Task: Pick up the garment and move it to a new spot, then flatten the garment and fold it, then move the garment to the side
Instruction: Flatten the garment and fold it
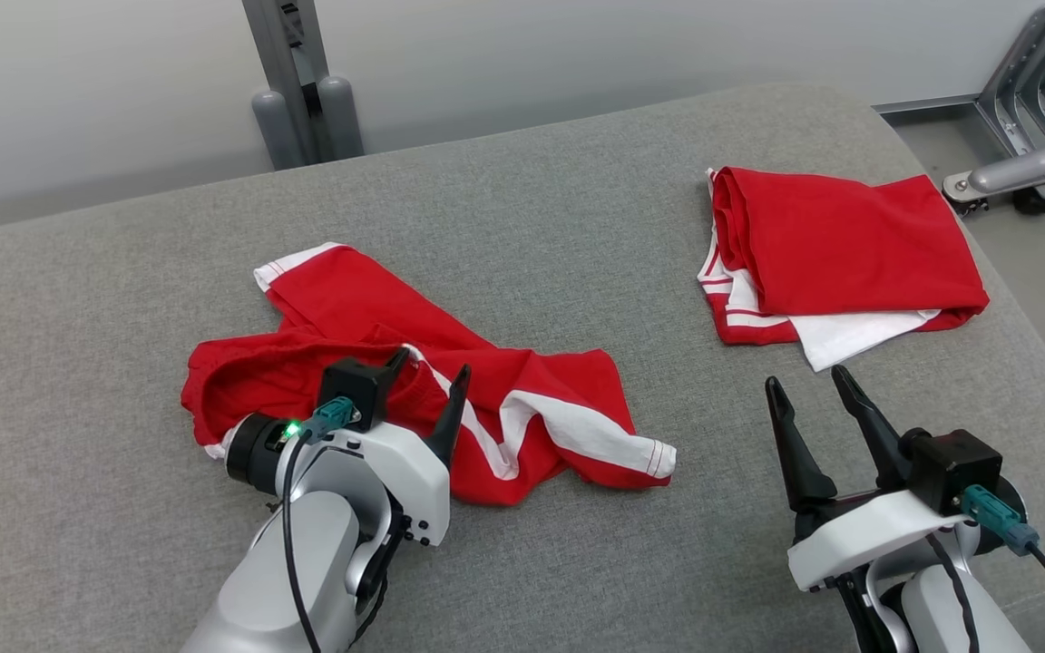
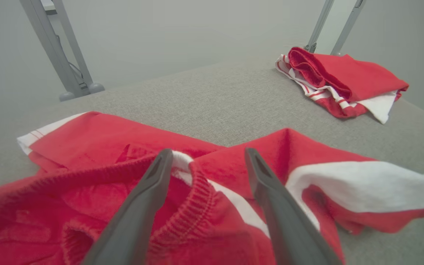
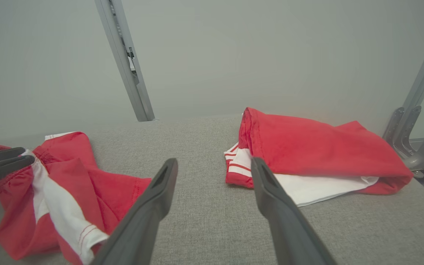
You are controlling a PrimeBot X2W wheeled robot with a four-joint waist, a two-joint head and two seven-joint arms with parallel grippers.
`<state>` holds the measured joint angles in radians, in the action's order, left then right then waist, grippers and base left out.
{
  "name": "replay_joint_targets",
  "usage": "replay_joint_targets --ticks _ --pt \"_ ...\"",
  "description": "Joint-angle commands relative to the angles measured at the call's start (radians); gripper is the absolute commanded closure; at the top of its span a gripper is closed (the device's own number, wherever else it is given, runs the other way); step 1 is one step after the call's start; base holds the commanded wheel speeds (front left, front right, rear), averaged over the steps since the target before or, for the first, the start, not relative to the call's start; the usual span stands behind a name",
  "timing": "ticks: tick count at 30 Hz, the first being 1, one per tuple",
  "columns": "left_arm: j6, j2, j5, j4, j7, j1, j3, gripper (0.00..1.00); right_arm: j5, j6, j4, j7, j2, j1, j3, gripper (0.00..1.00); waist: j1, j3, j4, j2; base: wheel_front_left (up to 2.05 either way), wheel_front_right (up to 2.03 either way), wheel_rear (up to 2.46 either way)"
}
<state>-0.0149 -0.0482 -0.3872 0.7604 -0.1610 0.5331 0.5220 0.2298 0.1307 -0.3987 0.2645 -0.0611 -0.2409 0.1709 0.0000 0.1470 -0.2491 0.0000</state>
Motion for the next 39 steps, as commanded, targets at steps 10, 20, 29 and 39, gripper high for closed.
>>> replay_joint_targets --ticks 10,20,29,39 --pt "0.020 -0.004 -0.035 0.056 0.014 0.030 0.028 0.00 -0.004 0.000 -0.001 0.001 0.004 -0.014 -0.009 0.00 0.0000 -0.008 0.020 0.0000 0.00 0.00 0.00" --pt "0.005 -0.005 -0.090 0.052 0.001 0.038 0.060 1.00 -0.005 0.000 -0.002 0.001 0.001 -0.015 -0.006 0.00 0.0000 -0.011 0.023 0.0000 0.00 0.00 0.00" --pt "0.027 -0.015 -0.094 0.034 -0.069 0.018 0.047 1.00 0.073 0.000 -0.022 0.001 -0.014 0.029 0.075 0.00 0.0000 -0.029 0.054 0.0000 0.00 0.00 0.00" --pt "0.032 -0.034 -0.103 -0.023 -0.093 -0.035 0.034 1.00 0.258 0.000 0.011 0.001 -0.117 0.078 0.270 0.00 0.0000 -0.042 0.093 0.0000 0.00 0.00 0.00"
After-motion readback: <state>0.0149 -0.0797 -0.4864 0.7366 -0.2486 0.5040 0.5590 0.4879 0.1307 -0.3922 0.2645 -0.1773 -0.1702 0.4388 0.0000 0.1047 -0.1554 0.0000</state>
